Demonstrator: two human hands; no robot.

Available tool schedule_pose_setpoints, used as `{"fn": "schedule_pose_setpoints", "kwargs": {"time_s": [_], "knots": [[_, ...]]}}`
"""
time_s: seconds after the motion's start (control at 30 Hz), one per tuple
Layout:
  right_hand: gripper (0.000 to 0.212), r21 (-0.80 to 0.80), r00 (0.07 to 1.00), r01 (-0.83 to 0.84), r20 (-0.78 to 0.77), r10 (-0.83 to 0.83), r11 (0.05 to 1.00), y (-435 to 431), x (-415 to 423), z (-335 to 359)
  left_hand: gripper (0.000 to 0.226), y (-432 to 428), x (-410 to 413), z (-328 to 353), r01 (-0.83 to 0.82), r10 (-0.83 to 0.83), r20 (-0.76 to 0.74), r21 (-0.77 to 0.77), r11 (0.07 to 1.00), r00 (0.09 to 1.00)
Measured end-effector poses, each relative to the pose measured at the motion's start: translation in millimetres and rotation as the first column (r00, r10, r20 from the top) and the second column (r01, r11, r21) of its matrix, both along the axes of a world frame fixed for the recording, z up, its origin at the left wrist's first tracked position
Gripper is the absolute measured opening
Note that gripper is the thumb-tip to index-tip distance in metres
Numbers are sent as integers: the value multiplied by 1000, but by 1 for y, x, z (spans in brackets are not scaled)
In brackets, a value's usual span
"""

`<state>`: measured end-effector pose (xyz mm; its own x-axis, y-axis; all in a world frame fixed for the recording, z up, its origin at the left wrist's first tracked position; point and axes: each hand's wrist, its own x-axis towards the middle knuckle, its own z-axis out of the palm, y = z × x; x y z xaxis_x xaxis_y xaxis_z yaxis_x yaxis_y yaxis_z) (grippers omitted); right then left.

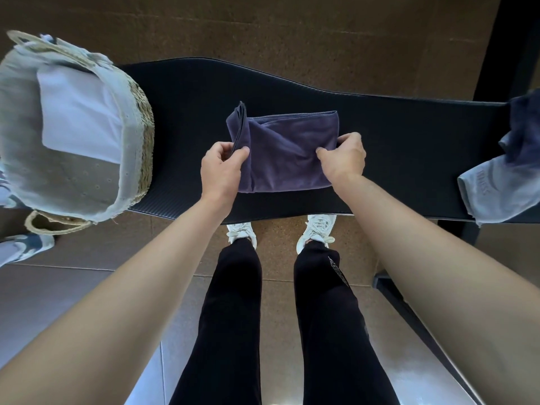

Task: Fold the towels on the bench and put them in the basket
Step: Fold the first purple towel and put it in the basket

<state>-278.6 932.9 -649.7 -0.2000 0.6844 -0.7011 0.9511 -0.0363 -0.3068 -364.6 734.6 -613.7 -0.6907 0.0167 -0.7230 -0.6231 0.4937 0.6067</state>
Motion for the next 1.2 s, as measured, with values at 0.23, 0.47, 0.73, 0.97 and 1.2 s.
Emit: {"fn": "schedule_pose_setpoints", "kwargs": {"time_s": [0.23, 0.47, 0.73, 0.97, 1.2], "knots": [[16, -263, 981, -14, -188, -37, 965, 19, 0, 19, 8, -7, -13, 10, -160, 134, 180, 142, 977, 975], [32, -332, 896, -210, -441, 46, 920, 4, -15, 70, 58, -3, -8, 20, -89, -5, 305, 293, 952, 952], [27, -181, 782, -489, -524, 337, 853, -51, -44, 77, 56, 6, -1, 30, -70, -83, 348, 406, 911, 934], [38, -643, 845, -328, -528, -90, 692, -54, -40, 82, 63, -3, -1, 29, -163, -14, 348, 474, 866, 937], [36, -206, 842, -190, -537, 52, 960, -52, -22, 78, 41, -8, 1, 27, -130, -19, 331, 422, 897, 944]]}}
